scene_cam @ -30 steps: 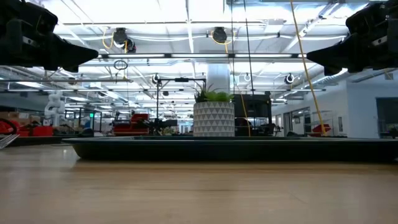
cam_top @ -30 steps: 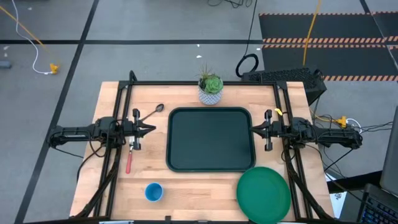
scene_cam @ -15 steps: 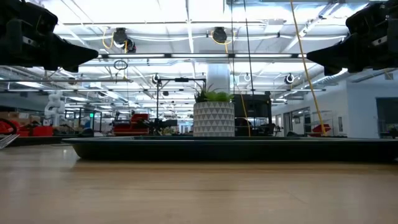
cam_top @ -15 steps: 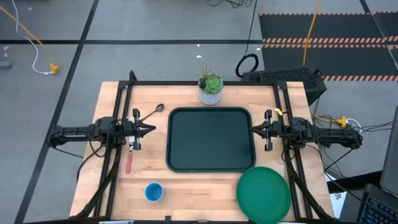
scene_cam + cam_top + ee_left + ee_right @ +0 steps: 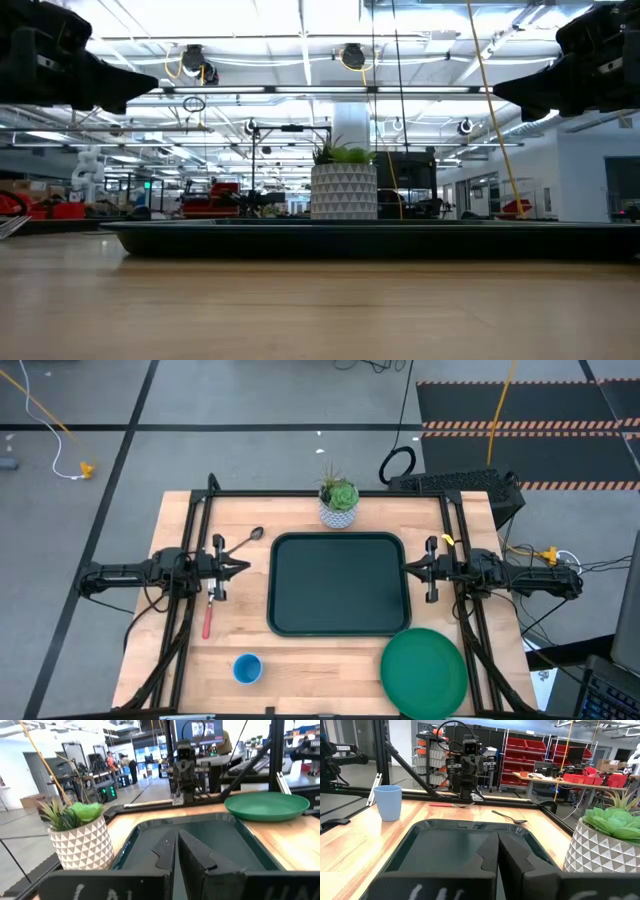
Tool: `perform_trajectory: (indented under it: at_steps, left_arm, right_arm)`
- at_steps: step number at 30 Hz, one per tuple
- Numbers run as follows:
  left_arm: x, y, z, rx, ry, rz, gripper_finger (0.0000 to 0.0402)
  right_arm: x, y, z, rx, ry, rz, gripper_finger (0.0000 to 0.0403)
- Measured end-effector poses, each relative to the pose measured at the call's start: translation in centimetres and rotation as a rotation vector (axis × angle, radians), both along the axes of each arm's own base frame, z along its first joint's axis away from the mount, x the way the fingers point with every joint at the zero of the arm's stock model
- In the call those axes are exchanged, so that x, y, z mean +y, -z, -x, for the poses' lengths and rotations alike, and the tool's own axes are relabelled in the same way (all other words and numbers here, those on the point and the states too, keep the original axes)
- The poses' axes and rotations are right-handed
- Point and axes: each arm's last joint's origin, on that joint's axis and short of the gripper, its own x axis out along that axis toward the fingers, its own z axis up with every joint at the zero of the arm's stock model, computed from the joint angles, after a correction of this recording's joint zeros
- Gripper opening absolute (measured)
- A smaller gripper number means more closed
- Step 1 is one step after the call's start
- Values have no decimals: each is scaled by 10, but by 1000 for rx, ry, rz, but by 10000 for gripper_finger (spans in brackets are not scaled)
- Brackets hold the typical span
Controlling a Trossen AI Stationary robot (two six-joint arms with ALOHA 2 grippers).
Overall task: Pick and place plate/cup/fork/spoon on tray
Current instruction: Put the blue cup on the black serving tray
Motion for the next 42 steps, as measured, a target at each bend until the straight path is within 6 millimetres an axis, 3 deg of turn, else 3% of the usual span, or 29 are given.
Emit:
perform_trajectory:
  at_steps: [15,23,31,42]
  left_arm:
    - [1,-3,0,-52,-33,229,26]
    - [0,-28,6,-292,56,295,26]
    - [-2,-80,18,-353,72,226,26]
    - [-7,-185,9,-201,124,152,26]
  right_arm:
    - [0,0,0,0,0,0,0]
    - [0,0,0,0,0,0,0]
    - [0,0,0,-6,-2,-85,0]
    - [0,-1,0,-20,-3,-135,0]
